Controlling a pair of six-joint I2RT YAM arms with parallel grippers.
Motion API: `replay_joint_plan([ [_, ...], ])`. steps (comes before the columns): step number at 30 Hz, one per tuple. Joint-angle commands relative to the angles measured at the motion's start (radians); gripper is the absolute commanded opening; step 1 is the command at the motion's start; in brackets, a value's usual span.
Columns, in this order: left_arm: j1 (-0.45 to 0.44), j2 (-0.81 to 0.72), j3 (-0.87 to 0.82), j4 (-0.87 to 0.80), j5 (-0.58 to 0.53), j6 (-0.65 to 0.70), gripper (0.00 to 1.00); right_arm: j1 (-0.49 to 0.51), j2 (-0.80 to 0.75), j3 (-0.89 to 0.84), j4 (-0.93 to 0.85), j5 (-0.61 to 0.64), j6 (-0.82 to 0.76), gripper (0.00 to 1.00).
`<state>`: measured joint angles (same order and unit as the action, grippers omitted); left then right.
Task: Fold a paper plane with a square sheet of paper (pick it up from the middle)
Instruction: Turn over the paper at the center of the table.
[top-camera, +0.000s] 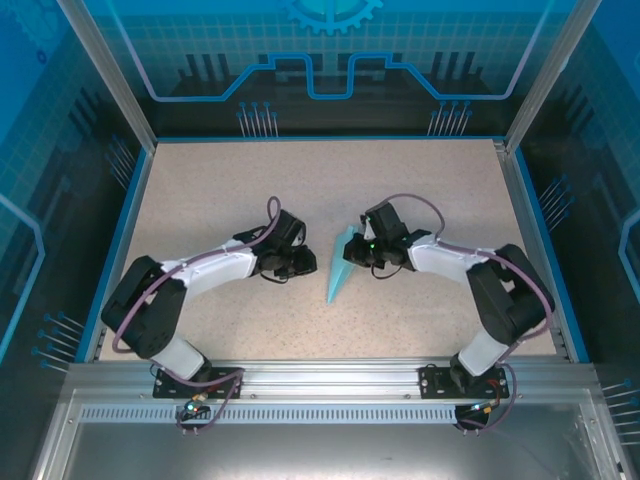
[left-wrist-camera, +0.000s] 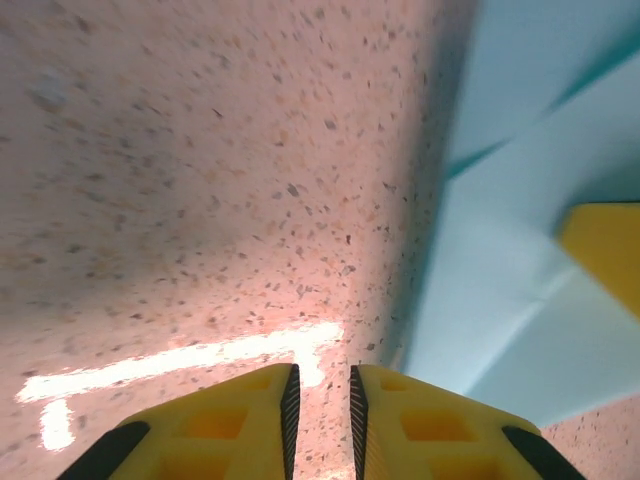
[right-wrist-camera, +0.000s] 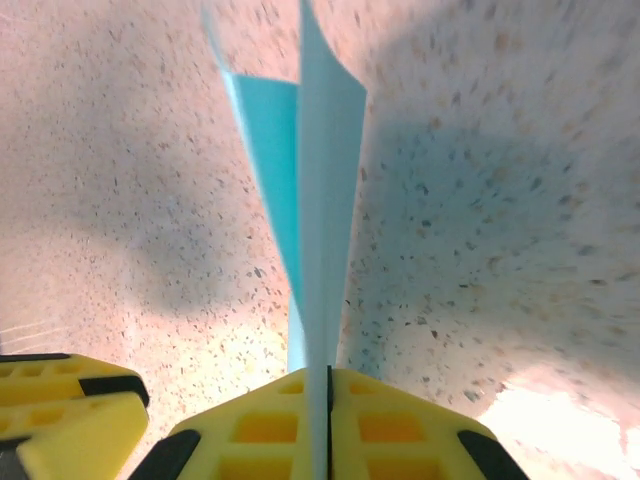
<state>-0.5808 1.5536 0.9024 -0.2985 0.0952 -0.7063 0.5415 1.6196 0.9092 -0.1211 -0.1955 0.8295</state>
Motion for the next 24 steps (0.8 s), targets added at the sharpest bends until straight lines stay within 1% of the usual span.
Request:
replay_joint_plan([
  [1,0.015,-0.082,-0.043,0.007,-0.117,-0.031,0.24,0.038,-0.088,0.115,-0.302,0.205,-0.140,0.08],
  [4,0.029,-0.141,-0.075,0.004,-0.168,-0.048,0.25,0.068,-0.100,0.208,-0.523,0.394,-0.178,0.09],
  [7,0.040,-0.196,-0.104,-0.006,-0.217,-0.075,0.26,0.102,-0.069,0.316,-0.744,0.589,-0.168,0.09],
  [9,0.044,-0.230,-0.124,-0.014,-0.245,-0.089,0.27,0.139,-0.023,0.404,-0.918,0.772,-0.099,0.10],
  [10,0.046,-0.248,-0.133,-0.013,-0.257,-0.093,0.27,0.159,0.017,0.448,-1.004,0.843,-0.065,0.10],
  [12,0.047,-0.286,-0.156,-0.013,-0.281,-0.104,0.28,0.185,0.090,0.524,-1.132,0.937,-0.011,0.11],
  [14,0.049,-0.319,-0.172,-0.022,-0.313,-0.119,0.28,0.208,0.178,0.584,-1.198,0.965,0.007,0.10],
  [16,0.052,-0.353,-0.186,-0.048,-0.354,-0.136,0.30,0.234,0.272,0.655,-1.249,0.959,0.028,0.09],
  [21,0.059,-0.444,-0.226,-0.085,-0.421,-0.159,0.34,0.311,0.512,0.848,-1.271,0.870,0.030,0.12],
  [24,0.064,-0.497,-0.252,-0.099,-0.441,-0.160,0.37,0.338,0.623,0.966,-1.259,0.796,0.021,0.13],
])
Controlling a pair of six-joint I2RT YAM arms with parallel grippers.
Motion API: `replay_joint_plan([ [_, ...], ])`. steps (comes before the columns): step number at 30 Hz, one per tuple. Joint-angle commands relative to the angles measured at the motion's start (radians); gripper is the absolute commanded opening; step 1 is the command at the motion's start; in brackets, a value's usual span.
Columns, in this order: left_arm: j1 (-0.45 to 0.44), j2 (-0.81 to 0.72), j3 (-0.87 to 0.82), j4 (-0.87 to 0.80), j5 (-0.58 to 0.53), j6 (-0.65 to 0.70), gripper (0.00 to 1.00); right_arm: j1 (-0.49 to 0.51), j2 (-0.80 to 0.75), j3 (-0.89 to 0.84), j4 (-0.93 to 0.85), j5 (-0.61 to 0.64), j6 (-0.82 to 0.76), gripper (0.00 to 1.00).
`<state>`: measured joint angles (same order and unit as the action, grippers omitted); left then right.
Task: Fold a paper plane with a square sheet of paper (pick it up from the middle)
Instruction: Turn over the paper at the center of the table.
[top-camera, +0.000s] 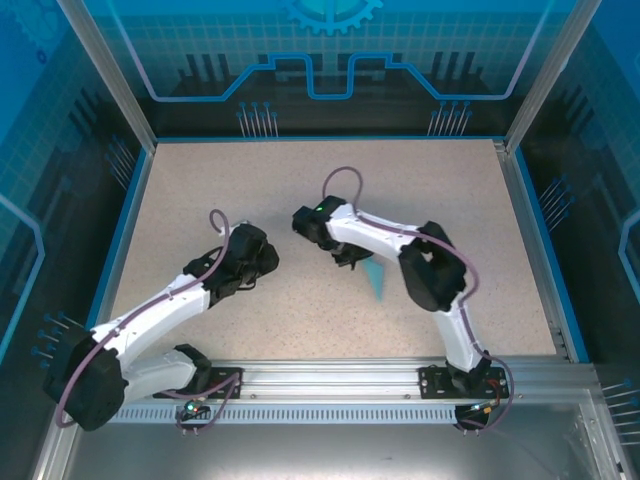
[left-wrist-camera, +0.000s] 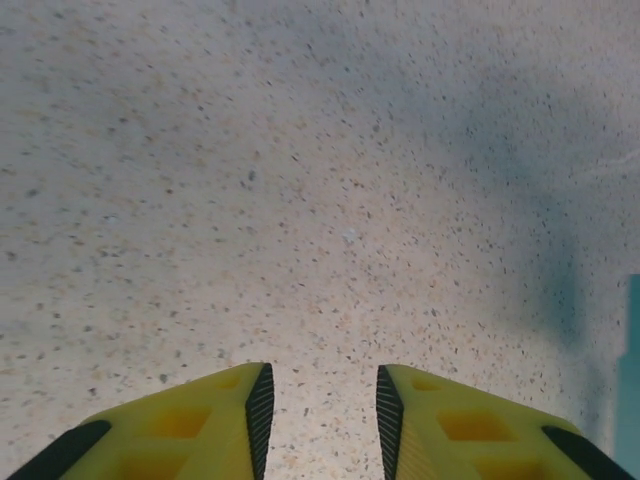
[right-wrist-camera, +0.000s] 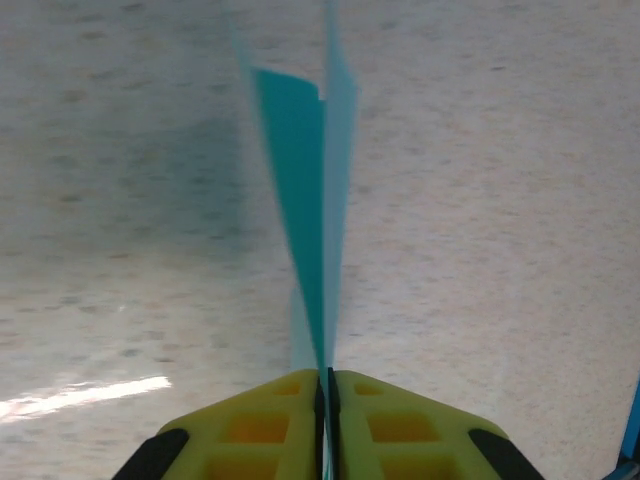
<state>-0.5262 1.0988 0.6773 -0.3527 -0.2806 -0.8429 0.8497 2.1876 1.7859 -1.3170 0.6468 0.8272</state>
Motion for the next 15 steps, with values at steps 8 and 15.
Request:
replay_joint_plan([
  [8,0.022,-0.103,-0.047,-0.082,-0.074,-0.012,0.39,0.041,0.227,0.305,-0.018,-0.216,-0.021,0.15],
  [15,0.025,-0.095,-0.052,-0.073,-0.054,-0.016,0.40,0.025,0.269,0.359,0.032,-0.298,-0.004,0.18],
])
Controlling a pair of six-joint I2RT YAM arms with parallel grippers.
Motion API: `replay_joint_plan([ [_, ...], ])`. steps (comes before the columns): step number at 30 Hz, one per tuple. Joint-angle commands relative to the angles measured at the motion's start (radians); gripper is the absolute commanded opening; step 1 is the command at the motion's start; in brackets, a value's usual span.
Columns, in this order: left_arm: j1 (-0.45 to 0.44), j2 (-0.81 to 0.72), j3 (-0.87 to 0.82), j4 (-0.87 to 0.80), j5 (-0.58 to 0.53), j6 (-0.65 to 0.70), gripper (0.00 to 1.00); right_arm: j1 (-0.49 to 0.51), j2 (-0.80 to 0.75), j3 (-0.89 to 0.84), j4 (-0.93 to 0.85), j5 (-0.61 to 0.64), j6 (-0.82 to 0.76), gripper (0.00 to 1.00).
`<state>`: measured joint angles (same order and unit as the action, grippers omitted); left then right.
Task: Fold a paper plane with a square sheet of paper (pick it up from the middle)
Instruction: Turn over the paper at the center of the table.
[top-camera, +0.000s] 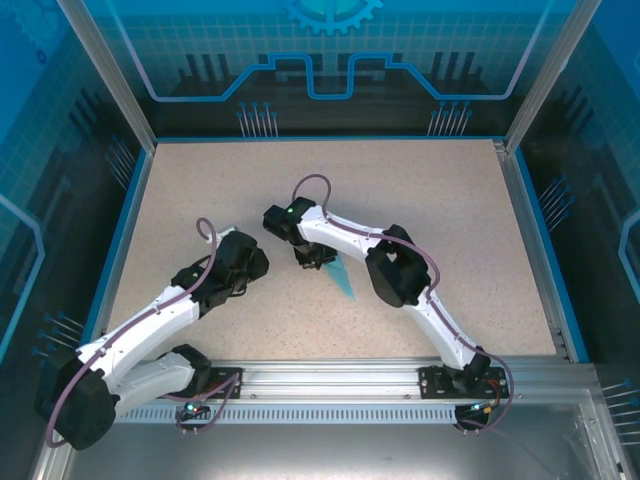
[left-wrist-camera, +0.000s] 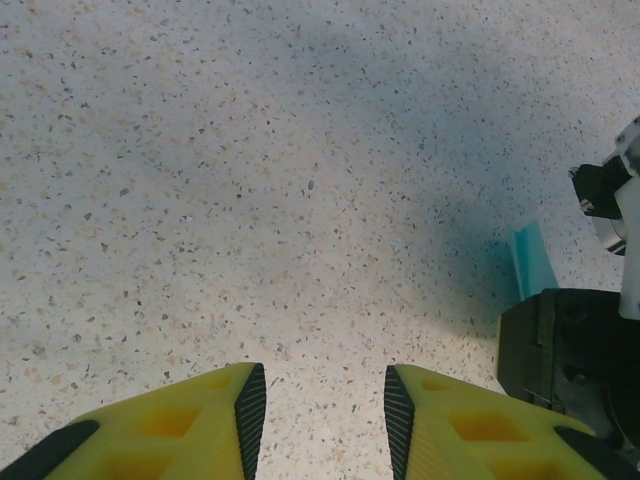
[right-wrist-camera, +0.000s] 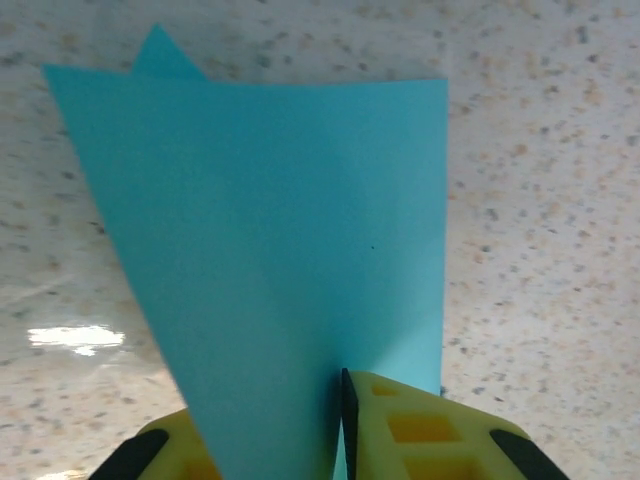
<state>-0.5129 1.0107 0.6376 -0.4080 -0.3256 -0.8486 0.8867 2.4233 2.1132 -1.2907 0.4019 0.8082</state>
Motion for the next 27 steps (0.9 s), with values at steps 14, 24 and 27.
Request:
replay_joint_plan([
  [14,0.012,0.040,0.007,-0.020,0.029,-0.010,0.41,-0.064,0.055,0.070,0.054,-0.081,0.084,0.21],
  [24,0.012,0.103,0.043,-0.022,0.057,0.010,0.44,-0.100,-0.407,-0.385,0.472,-0.287,-0.043,0.54],
  [27,0.014,0.134,0.051,-0.006,0.084,0.014,0.44,-0.147,-0.542,-0.564,0.608,-0.365,-0.043,0.56],
])
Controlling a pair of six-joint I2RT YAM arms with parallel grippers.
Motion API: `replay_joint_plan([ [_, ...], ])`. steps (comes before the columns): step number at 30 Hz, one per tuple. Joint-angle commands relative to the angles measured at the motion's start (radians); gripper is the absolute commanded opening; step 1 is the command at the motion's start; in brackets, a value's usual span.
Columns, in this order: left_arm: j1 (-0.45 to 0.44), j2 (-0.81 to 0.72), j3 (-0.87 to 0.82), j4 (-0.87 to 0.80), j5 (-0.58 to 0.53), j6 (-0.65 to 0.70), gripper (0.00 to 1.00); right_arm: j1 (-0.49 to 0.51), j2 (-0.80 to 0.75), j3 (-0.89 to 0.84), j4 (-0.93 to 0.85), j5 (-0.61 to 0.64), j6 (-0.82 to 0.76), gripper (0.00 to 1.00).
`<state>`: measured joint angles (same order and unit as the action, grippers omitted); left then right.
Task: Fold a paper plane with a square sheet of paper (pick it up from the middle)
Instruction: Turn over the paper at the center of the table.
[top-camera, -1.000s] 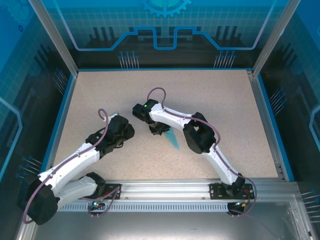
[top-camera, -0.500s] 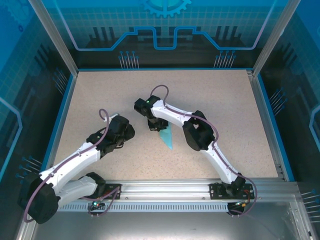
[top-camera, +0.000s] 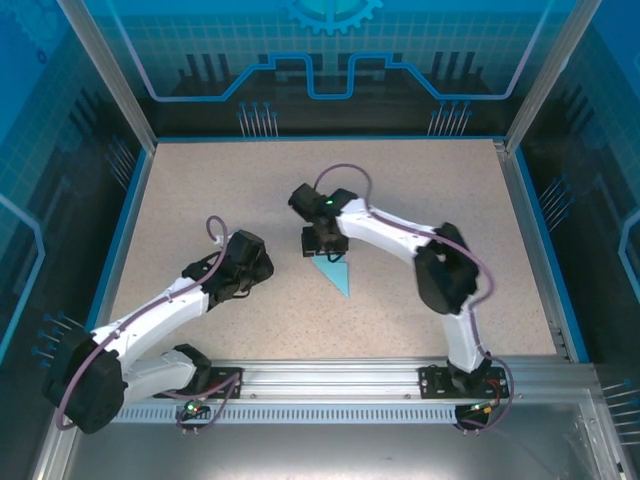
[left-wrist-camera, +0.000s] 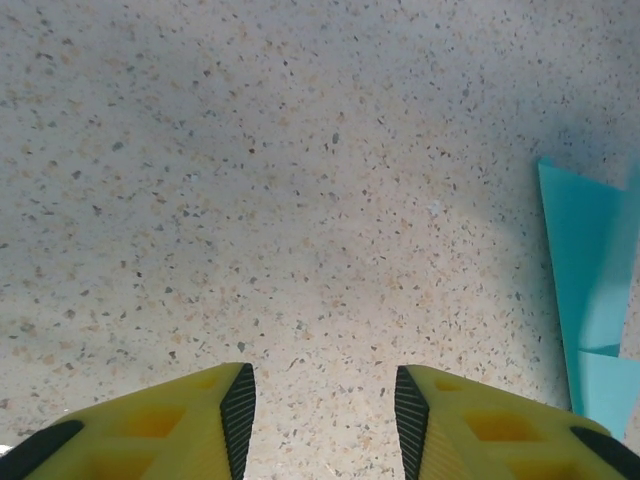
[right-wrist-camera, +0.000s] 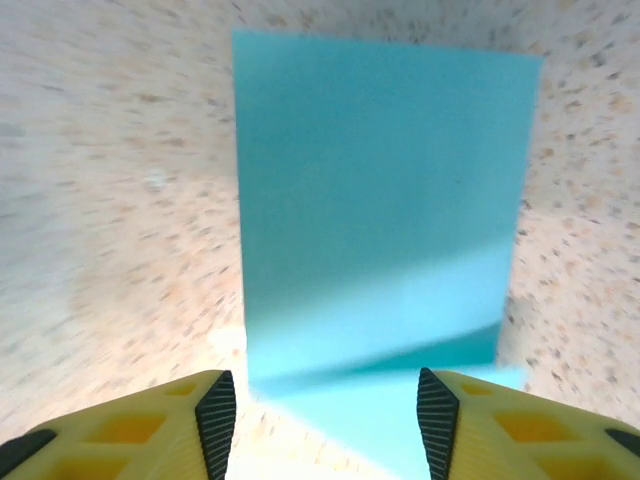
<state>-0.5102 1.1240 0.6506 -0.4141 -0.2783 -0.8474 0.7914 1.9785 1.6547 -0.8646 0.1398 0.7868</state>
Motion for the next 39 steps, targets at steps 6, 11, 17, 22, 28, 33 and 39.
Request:
replay_joint_plan([
  [6,0.012,0.082,0.068,0.027,0.100,0.033,0.47,-0.167,-0.278,-0.398,0.432,-0.289,-0.015,0.64],
  [11,0.012,0.175,0.104,0.052,0.192,0.052,0.47,-0.249,-0.304,-0.542,0.556,-0.439,0.008,0.70],
  [17,0.012,0.305,0.162,0.071,0.295,0.048,0.43,-0.279,-0.274,-0.603,0.626,-0.529,0.032,0.64],
  [22,0.013,0.377,0.195,0.094,0.347,0.026,0.41,-0.279,-0.229,-0.601,0.679,-0.622,0.008,0.23],
  [28,0.014,0.430,0.241,0.085,0.383,0.013,0.40,-0.286,-0.167,-0.567,0.610,-0.605,-0.029,0.00],
  [33,0.015,0.456,0.248,0.118,0.411,-0.009,0.39,-0.289,-0.113,-0.548,0.564,-0.609,-0.051,0.00],
  [39,0.015,0.468,0.253,0.135,0.422,-0.013,0.39,-0.303,-0.106,-0.556,0.560,-0.599,-0.064,0.00],
])
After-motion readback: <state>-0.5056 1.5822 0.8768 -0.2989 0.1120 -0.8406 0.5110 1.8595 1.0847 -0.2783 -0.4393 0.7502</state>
